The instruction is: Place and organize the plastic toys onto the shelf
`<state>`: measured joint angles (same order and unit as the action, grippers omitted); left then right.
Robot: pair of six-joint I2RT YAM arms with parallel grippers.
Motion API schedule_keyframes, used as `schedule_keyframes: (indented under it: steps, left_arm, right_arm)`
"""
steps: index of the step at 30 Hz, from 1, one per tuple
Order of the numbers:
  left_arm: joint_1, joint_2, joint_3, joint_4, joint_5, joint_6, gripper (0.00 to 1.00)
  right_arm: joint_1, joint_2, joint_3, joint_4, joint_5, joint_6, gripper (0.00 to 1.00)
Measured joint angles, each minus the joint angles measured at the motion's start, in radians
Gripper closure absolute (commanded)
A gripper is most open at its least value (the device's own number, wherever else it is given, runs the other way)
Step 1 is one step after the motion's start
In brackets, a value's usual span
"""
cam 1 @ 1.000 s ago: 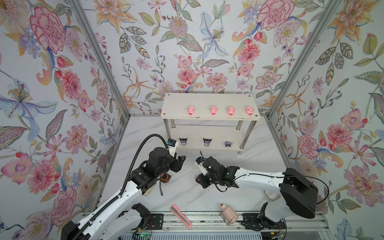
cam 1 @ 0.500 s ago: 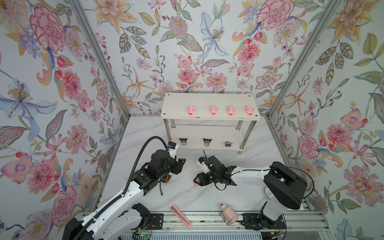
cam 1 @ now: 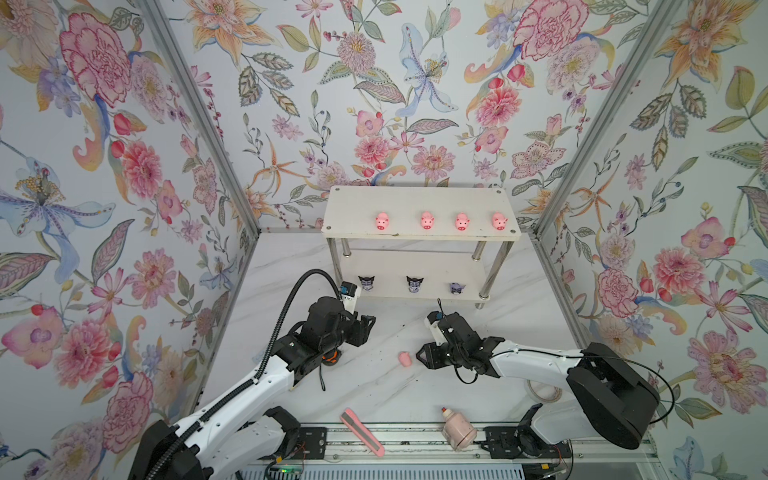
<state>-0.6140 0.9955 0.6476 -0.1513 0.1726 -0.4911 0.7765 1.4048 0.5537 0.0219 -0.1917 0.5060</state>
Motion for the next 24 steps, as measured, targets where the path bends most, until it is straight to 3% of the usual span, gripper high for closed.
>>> schedule_keyframes:
  steps: [2, 3, 15, 24]
  left_arm:
    - [-0.004, 0.0, -0.002, 0.002, 0.007, -0.004, 0.43]
    - [-0.008, 0.001, -0.005, 0.005, 0.007, -0.006, 0.43]
    - [-0.009, 0.0, -0.022, 0.002, 0.003, -0.021, 0.43]
    - [-0.011, 0.0, -0.014, -0.032, -0.023, -0.021, 0.42]
  right_arm:
    - [0.0, -0.019, 0.0, -0.009, 0.005, -0.006, 0.99]
    - [0.002, -0.023, 0.0, -0.01, 0.008, -0.011, 1.0]
    - [0.087, 0.131, 0.057, 0.045, 0.021, -0.019, 1.0]
    - [0.24, 0.306, 0.211, 0.109, -0.023, 0.006, 1.0]
